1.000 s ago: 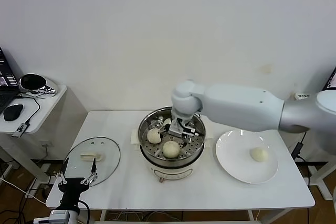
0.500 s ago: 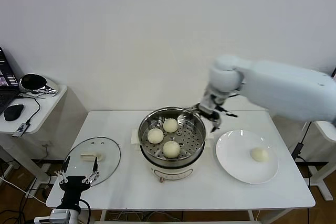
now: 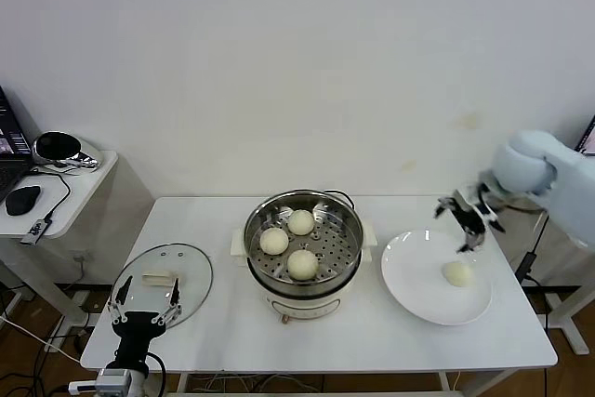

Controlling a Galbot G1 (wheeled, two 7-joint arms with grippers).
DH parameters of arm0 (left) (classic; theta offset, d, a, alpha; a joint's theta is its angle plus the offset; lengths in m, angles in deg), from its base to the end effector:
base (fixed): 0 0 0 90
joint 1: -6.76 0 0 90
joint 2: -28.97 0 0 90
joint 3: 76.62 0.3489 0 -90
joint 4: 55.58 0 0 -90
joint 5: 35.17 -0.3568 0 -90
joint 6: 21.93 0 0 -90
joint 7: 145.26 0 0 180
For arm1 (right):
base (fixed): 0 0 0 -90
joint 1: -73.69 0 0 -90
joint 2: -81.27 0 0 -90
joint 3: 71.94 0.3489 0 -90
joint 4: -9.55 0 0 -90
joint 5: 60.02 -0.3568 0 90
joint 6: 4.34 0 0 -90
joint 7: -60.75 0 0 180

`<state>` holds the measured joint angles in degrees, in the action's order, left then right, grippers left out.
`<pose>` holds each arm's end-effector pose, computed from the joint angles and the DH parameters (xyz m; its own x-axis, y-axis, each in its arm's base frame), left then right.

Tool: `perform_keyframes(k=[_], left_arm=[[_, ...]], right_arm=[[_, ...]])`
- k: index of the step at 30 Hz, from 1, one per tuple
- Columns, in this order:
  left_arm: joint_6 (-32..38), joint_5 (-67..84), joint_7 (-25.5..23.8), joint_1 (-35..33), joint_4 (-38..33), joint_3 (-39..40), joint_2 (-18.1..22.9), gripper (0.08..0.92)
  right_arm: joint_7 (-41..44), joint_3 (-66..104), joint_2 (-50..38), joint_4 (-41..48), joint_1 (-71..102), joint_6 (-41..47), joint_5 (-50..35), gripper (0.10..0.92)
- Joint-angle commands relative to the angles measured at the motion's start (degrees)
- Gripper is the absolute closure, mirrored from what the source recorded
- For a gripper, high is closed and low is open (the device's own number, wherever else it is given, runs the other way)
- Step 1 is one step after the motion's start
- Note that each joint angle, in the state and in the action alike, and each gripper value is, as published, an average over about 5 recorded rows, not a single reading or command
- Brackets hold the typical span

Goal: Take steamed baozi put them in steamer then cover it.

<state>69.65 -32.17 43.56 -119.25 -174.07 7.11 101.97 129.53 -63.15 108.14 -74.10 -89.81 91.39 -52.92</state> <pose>0.1576 0.0850 -0.3134 -0.9940 -0.0939 0.0560 -0.0762 0.9623 0.2610 0.4834 -0.1880 -0.0867 -0.2475 -0.0465 0.9678 -0.9351 -0.2501 -0.2512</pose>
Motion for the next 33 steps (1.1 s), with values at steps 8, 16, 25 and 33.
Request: perform_keyframes(k=[8, 16, 25, 33], left_arm=[[-0.46, -0.9, -0.11, -0.7, 0.18, -0.07, 0.33, 0.177], [-0.44, -1.37, -0.11, -1.33, 0.07, -0.13, 0.47, 0.177], [-0.47, -1.61, -0.13, -1.41, 0.22, -0.12, 0.43, 0.177], [-0.38, -1.69, -0.12, -1.1, 0.81, 0.14, 0.62, 0.177]], right_arm=[[-2.49, 24.28, 3.69, 16.02, 28.43, 0.19, 12.64, 0.203], [-4.3, 25.41, 10.93, 22.24, 28.81, -0.75, 14.96, 0.203], [-6.13, 25.61, 15.27, 25.29, 28.94, 0.19, 15.53, 0.203], [-7.72, 26.23, 15.62, 26.48, 28.54, -0.04, 16.9, 0.203]])
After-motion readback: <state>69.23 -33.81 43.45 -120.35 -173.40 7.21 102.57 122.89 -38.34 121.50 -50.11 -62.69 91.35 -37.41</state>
